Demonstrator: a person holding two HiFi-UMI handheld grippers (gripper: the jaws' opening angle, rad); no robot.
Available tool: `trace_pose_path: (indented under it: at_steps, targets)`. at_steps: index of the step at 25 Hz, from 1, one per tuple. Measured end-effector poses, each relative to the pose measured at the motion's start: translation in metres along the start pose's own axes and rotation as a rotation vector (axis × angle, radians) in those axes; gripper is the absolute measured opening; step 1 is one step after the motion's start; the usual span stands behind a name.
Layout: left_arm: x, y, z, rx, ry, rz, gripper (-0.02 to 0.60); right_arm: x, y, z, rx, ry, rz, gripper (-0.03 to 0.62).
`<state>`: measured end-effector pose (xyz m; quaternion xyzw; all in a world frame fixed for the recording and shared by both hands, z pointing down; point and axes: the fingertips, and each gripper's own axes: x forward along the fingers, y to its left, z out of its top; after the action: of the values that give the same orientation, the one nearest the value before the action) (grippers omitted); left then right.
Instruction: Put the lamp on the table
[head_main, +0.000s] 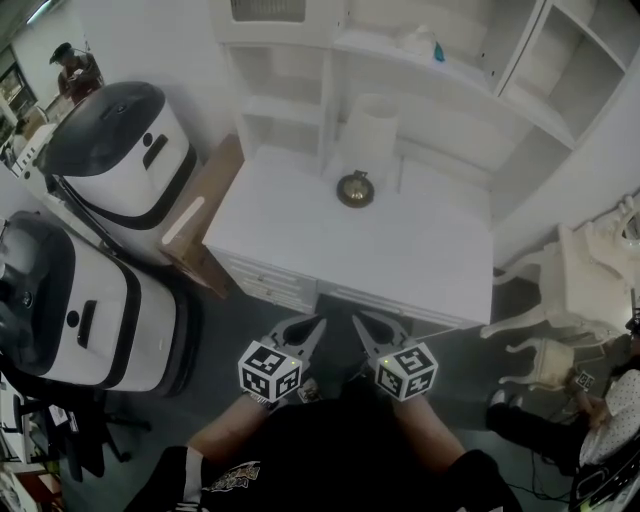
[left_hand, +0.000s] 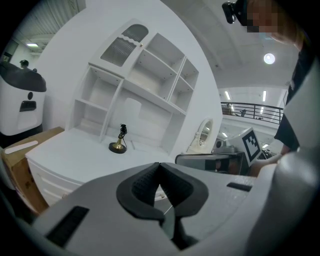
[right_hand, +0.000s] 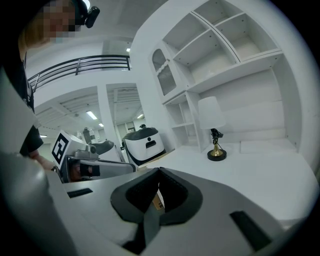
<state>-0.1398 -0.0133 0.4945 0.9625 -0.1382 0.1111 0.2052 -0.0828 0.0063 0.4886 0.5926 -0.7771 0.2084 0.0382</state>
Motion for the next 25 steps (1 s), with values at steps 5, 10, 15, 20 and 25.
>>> trace_pose_path:
  at_steps: [5, 10, 15, 20, 25]
  targets:
    - [0.000, -0.004, 0.002, 0.003, -0.004, 0.004, 0.006, -0.002, -0.002, 0.001, 0.007, 0.003, 0.007, 0.026]
    - [0.002, -0.006, 0.000, 0.009, -0.001, 0.002, 0.006, 0.000, -0.002, -0.001, 0.011, 0.001, 0.016, 0.026]
    - [0.004, -0.008, -0.003, 0.008, 0.007, 0.001, 0.006, -0.001, -0.001, -0.004, 0.016, 0.006, 0.024, 0.025]
    - [0.007, -0.012, -0.002, 0.007, 0.008, -0.009, 0.006, -0.003, -0.005, -0.003, 0.020, 0.002, 0.017, 0.025]
    - [0.010, -0.016, -0.003, 0.016, 0.012, -0.019, 0.006, -0.005, -0.006, -0.004, 0.023, 0.002, 0.015, 0.025]
